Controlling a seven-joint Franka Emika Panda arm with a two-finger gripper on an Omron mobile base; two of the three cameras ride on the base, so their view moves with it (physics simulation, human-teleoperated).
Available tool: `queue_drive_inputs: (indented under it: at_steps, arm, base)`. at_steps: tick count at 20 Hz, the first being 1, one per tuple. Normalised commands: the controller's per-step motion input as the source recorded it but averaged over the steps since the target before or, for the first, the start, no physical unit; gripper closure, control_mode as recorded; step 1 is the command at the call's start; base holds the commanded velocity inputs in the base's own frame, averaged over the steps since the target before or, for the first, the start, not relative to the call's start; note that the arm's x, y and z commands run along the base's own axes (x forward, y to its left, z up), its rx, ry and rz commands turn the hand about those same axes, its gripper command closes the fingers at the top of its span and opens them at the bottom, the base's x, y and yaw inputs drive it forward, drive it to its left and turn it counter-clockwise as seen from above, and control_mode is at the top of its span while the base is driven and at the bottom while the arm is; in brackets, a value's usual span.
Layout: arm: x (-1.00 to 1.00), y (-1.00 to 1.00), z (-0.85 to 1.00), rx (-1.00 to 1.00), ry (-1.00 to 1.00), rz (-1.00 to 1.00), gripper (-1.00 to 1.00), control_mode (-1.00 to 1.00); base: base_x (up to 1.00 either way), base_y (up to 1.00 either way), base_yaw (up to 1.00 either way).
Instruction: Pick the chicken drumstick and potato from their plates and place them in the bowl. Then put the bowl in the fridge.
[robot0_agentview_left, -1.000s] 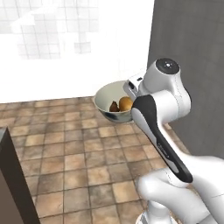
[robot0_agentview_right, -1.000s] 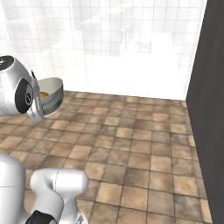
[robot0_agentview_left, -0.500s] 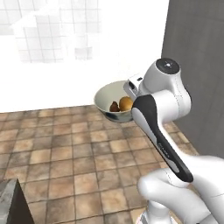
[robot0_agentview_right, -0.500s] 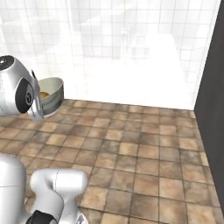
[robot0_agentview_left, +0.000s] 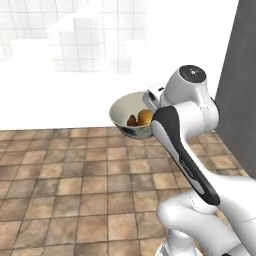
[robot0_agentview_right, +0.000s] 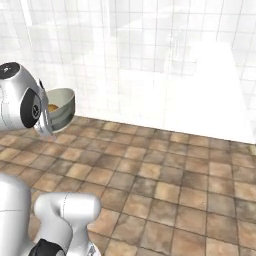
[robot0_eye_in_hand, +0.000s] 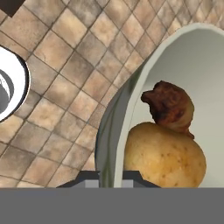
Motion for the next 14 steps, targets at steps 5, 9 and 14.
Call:
queue_drive_inputs:
  at_steps: [5,9,14]
  arm:
    - [0.0,0.0,0.0,0.0,0.0,0.0,1.0,1.0]
    - [0.0,0.0,0.0,0.0,0.0,0.0,1.0,1.0]
    - [0.0,0.0,0.0,0.0,0.0,0.0,1.0,1.0]
  base:
    - [0.55,0.31,0.46]
    - [0.51,0.3,0.51]
    - [0.52,0.3,0.5]
